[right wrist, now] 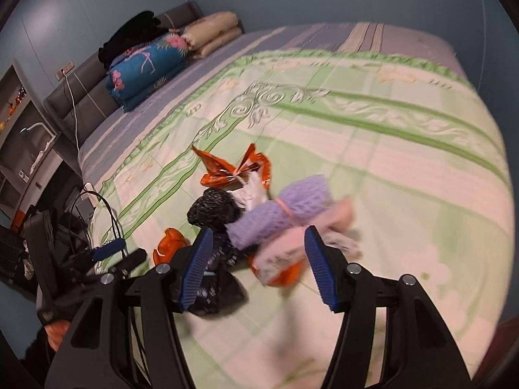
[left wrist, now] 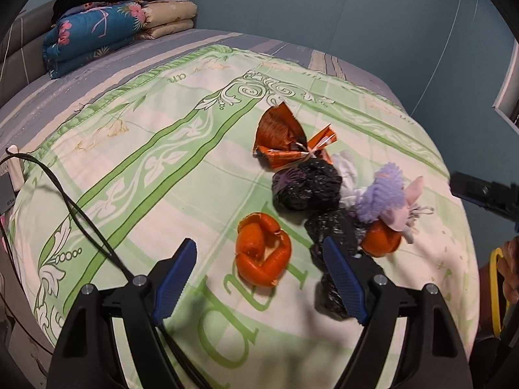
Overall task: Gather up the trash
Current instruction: 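Move both tools back to the pile near the orange peel and black bags, then grasp the orange peel with the left tool while the right tool grasps the lavender foam sleeve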
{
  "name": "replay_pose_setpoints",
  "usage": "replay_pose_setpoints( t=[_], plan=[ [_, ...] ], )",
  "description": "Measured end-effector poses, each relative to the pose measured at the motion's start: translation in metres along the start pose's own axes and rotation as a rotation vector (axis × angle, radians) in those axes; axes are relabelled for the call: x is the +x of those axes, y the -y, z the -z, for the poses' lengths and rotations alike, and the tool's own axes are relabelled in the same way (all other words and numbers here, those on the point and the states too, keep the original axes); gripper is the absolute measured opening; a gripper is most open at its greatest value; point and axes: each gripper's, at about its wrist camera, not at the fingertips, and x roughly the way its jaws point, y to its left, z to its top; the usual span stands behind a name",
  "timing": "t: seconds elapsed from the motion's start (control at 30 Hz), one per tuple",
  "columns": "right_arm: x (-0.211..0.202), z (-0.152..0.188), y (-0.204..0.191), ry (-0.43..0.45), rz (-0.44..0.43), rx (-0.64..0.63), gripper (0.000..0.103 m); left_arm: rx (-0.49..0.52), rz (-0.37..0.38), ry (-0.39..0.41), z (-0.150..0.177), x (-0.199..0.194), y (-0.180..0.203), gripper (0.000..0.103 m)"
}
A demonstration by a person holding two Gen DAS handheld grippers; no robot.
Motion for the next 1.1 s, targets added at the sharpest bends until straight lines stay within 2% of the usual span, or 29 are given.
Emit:
replay_pose_setpoints(
  t=[0.13,0.23,0.43,0.57,0.63,0.67,0.73,0.83,1.1],
  plan=[
    [0.025,-0.012,-0.003,-0.074,-0.015,0.047,0.046,0.029,-0.023,-0.016,-0.001,0.013,0.000,0.077],
    [0.038,-0.016,-0.004,-0.117,-0.021,0.069,0.045,0.040,-0.025,-0.039,0.000,0.022,-0.002,0.077],
    [0.069,-0.019,0.004,-0.210,0.013,0.127,0.044,0.078,-0.053,-0.092,0.003,0.040,0.004,0.077],
    [0.087,-0.022,0.007,-0.238,0.056,0.135,0.044,0.116,-0.075,-0.116,0.000,0.053,0.008,0.075],
    [0.099,-0.023,0.009,-0.264,0.053,0.145,0.041,0.109,-0.059,-0.147,-0.002,0.061,0.007,0.062],
    [0.102,-0.023,0.010,-0.267,0.053,0.153,0.037,0.100,-0.048,-0.159,-0.002,0.064,0.006,0.059],
    [0.106,-0.024,0.011,-0.269,0.038,0.160,0.026,0.099,-0.033,-0.168,-0.001,0.065,0.007,0.043],
    [0.104,-0.024,0.011,-0.245,0.031,0.142,0.013,0.126,-0.037,-0.146,0.001,0.060,0.011,0.034],
    [0.091,-0.013,0.011,-0.231,0.015,0.087,0.009,0.070,0.034,-0.127,0.000,0.049,0.005,0.030]
  ],
)
